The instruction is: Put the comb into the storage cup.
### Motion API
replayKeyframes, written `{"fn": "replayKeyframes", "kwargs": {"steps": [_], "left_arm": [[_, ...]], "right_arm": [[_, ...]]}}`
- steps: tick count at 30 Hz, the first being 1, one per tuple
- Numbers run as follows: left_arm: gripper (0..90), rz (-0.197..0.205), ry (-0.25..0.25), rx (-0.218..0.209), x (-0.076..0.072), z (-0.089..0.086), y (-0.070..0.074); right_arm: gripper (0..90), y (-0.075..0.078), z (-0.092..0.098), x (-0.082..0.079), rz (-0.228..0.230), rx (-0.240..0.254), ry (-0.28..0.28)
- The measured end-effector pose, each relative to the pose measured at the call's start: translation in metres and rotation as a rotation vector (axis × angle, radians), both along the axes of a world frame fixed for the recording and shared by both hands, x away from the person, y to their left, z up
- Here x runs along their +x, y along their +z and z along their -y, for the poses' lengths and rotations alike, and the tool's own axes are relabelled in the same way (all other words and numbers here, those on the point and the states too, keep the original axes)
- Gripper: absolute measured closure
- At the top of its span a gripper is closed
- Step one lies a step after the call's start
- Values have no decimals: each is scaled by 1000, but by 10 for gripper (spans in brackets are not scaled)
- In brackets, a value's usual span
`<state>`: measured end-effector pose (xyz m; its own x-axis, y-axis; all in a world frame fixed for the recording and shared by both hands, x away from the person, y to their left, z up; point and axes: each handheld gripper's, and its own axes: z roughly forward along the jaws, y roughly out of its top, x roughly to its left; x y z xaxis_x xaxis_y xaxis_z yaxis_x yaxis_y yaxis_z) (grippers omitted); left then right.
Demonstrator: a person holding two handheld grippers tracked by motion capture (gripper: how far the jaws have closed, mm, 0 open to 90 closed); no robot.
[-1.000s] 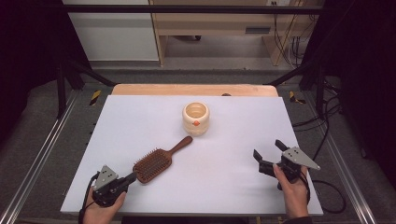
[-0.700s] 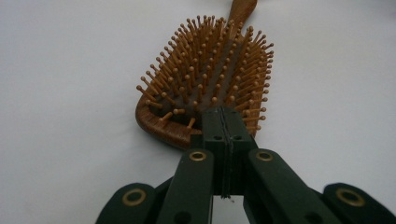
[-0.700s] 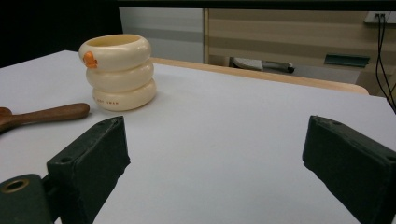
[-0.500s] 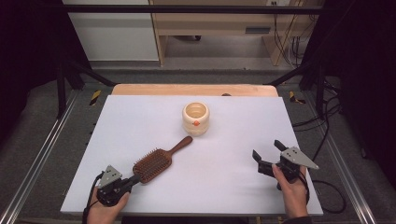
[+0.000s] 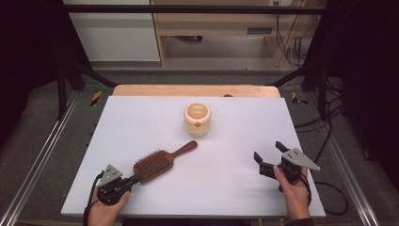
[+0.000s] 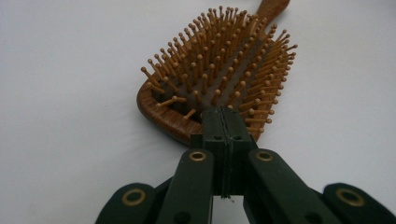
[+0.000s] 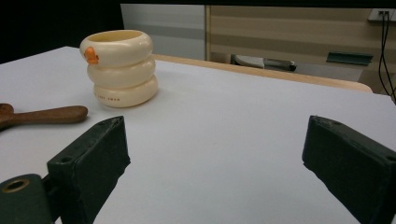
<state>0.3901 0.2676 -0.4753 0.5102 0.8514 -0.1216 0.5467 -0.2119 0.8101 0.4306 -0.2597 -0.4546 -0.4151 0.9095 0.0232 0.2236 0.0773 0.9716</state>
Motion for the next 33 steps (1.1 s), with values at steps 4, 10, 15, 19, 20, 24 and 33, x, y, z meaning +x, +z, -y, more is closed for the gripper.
{"fn": "replayKeyframes", "kwargs": {"steps": [4,10,15,19,20,24,33], "left_arm": [[900,-1,12,0,5,-3,-1],[900,0,26,-2,10,-6,-2],[900,8,37,-1,15,-9,-2],[900,14,41,3,18,-10,-2],[900,16,40,7,18,-10,-2],[900,24,43,16,21,-10,-3],[900,38,44,27,27,-11,-3]], "right_arm": [[71,0,-1,0,-1,-2,2],[71,0,-2,0,-2,-6,6],[71,-1,-3,0,-7,-9,10],[71,-1,-4,0,-7,-15,13],[71,-1,-4,0,-8,-15,14],[71,-1,-5,0,-10,-20,19],[70,-2,-8,0,-19,-26,27]]}}
